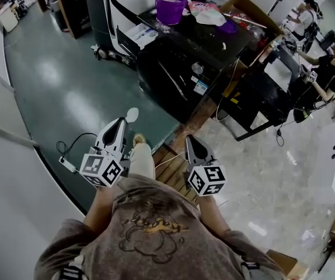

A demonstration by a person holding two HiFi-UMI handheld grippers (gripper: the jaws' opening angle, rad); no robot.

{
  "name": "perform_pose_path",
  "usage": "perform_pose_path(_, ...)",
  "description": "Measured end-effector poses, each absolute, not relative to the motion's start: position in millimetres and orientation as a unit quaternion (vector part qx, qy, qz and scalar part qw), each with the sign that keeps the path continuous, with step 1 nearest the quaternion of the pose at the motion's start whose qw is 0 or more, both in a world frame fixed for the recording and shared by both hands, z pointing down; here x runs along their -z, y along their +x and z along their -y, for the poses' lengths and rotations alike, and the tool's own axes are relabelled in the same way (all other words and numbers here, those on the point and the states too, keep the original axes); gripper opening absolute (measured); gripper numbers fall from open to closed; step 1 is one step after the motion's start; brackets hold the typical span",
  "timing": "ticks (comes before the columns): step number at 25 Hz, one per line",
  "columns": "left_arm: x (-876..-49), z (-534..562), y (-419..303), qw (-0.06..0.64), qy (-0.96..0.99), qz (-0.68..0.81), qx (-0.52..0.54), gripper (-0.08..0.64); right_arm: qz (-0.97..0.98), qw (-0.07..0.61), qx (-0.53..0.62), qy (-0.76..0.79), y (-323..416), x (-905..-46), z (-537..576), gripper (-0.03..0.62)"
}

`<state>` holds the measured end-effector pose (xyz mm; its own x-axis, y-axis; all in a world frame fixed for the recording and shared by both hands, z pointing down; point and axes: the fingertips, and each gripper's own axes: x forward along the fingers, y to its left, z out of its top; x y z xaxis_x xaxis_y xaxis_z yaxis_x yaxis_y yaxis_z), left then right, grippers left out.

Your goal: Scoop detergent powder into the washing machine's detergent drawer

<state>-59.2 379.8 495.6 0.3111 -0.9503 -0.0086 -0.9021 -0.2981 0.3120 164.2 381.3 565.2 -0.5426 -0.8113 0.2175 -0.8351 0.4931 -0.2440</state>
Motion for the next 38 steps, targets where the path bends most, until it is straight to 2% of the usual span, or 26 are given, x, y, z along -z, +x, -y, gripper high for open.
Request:
perform_pose_path(13,-510,-299,-86,0.132,0.795,0.584,0.095,0.023,0.866,0.050,-0.172,0.466,136,-583,-306,0.000)
perform_pose_path(22,-516,-200,-102,0.152,0.798,0.576,0.095,0.023,0.867,0.061,-0.180,0.461,113,-581,-208,0.000)
perform_pose_path(38,-422,-10,-152,0.160,0.837,0.516,0.086,0.023,0.845,0.058,-0.171,0.503,58,-477,-39,0.000)
